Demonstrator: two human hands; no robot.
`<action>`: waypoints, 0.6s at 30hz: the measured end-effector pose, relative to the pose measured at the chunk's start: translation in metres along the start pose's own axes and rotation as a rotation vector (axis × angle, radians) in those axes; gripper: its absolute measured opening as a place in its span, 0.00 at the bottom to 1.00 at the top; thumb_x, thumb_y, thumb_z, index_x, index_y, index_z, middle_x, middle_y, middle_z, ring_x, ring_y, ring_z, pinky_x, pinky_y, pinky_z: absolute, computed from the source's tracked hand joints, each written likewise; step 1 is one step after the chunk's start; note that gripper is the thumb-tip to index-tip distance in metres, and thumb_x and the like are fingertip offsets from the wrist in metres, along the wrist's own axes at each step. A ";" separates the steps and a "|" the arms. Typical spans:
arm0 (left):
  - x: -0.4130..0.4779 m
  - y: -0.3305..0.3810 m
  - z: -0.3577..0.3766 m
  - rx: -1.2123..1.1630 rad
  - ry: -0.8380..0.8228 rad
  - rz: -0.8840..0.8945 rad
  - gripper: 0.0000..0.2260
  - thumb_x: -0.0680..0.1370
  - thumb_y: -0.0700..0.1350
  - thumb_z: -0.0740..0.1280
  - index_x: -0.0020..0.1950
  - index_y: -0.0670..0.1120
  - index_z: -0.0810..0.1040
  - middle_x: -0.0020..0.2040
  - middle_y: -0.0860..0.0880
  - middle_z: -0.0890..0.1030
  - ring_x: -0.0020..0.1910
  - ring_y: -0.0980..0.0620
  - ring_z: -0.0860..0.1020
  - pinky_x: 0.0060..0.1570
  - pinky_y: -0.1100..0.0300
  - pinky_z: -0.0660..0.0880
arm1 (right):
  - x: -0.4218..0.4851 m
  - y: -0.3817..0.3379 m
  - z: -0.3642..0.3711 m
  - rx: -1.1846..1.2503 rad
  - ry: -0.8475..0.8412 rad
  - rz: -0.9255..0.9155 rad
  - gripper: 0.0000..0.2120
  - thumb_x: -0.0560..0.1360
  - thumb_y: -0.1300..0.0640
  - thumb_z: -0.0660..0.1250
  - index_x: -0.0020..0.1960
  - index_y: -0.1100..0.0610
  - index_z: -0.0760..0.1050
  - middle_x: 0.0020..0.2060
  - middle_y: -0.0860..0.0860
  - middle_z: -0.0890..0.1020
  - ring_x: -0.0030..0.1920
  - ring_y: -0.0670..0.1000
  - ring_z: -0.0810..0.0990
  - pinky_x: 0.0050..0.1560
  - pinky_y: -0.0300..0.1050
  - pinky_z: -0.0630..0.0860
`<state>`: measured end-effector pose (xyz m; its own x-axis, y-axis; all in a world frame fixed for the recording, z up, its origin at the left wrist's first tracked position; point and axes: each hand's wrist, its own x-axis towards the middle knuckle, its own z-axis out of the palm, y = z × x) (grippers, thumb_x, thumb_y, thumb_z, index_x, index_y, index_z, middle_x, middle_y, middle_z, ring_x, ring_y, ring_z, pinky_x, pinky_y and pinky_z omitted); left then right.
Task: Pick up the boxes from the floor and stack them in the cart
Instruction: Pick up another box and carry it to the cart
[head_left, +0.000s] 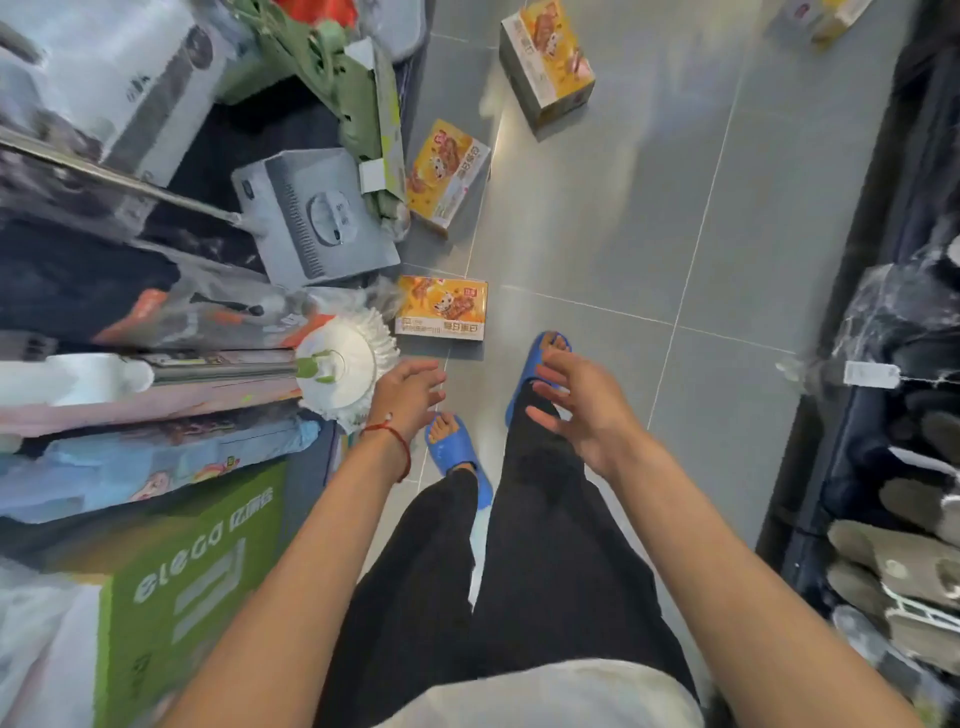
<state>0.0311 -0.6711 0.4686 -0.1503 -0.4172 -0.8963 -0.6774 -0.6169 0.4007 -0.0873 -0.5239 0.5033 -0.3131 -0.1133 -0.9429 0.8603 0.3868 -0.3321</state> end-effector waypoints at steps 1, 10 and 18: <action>0.011 0.002 0.008 -0.017 0.014 -0.026 0.08 0.81 0.37 0.64 0.57 0.46 0.77 0.50 0.47 0.80 0.46 0.50 0.78 0.41 0.60 0.73 | 0.014 -0.010 0.000 -0.020 0.003 0.019 0.03 0.82 0.53 0.66 0.55 0.49 0.77 0.60 0.50 0.80 0.62 0.49 0.79 0.63 0.54 0.80; 0.166 -0.018 0.063 -0.087 0.187 -0.181 0.03 0.73 0.40 0.66 0.42 0.47 0.78 0.43 0.46 0.80 0.45 0.47 0.79 0.46 0.52 0.78 | 0.172 -0.023 0.020 -0.225 0.040 0.156 0.14 0.82 0.54 0.64 0.66 0.54 0.75 0.64 0.50 0.80 0.65 0.50 0.76 0.65 0.54 0.74; 0.344 -0.068 0.061 0.230 0.137 -0.225 0.06 0.74 0.49 0.64 0.45 0.48 0.77 0.48 0.48 0.77 0.48 0.48 0.74 0.50 0.66 0.73 | 0.308 0.025 0.041 -0.257 0.099 0.193 0.02 0.81 0.52 0.64 0.51 0.48 0.75 0.63 0.50 0.81 0.60 0.53 0.77 0.69 0.56 0.72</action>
<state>-0.0180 -0.7321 0.1219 0.1088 -0.3825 -0.9175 -0.8292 -0.5439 0.1284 -0.1456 -0.5869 0.2038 -0.2028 0.0687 -0.9768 0.7816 0.6123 -0.1192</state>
